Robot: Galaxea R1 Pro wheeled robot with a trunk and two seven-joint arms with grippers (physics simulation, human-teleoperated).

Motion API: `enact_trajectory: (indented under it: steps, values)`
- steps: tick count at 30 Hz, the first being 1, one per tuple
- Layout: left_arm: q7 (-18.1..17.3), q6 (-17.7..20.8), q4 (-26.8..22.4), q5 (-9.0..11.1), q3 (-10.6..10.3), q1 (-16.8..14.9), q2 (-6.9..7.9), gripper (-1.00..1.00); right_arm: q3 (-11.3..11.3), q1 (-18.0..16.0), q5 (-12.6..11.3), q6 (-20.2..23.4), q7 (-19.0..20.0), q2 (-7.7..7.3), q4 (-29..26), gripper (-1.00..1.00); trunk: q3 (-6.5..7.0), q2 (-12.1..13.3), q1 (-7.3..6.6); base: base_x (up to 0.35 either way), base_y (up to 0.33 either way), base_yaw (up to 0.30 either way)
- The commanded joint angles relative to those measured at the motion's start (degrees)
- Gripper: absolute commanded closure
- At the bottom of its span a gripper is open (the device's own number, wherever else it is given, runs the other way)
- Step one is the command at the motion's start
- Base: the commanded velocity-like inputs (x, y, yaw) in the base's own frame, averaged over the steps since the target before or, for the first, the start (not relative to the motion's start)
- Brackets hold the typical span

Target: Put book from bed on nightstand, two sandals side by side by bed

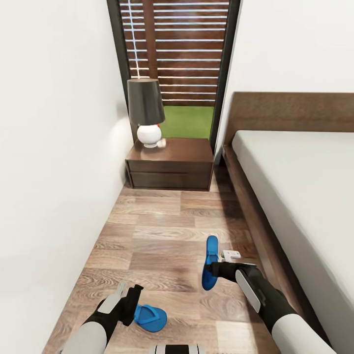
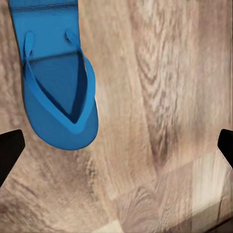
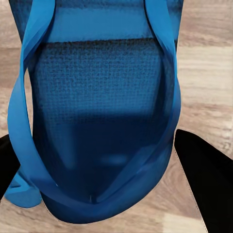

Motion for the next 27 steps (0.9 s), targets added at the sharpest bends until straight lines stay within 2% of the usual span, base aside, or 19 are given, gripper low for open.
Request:
enact_trajectory:
  steps: [1,15,17,21,27]
  values:
    - [0.4,0.3,-0.2,0.6,0.0,0.0,-0.05,-1.0,0.1,0.0,0.0,0.2,0.0,-0.06,-0.1,1.0,-0.05,0.0,0.01,0.181,-0.051,0.0]
    - [0.4,0.6,-0.1,0.7,0.0,0.0,-0.05,-1.0,0.1,0.0,0.0,0.2,0.0,0.0,-0.1,1.0,-0.05,0.0,0.01,0.024,-0.009,0.0]
    - [0.4,1.6,0.4,0.7,0.0,0.0,-0.05,-1.0,0.1,0.0,0.0,0.2,0.0,-0.01,0.0,1.0,-0.05,0.0,0.01,0.0,0.0,0.0]
    - [0.3,6.3,1.1,0.7,0.0,0.0,-0.05,-1.0,0.1,0.0,0.0,0.2,0.0,-0.03,-0.1,1.0,-0.05,0.0,0.01,0.0,0.0,0.0]
    - [0.4,7.4,1.2,0.7,0.0,0.0,-0.05,-1.0,0.1,0.0,0.0,0.2,0.0,-0.05,-0.1,1.0,-0.05,0.0,0.01,0.0,0.0,0.0]
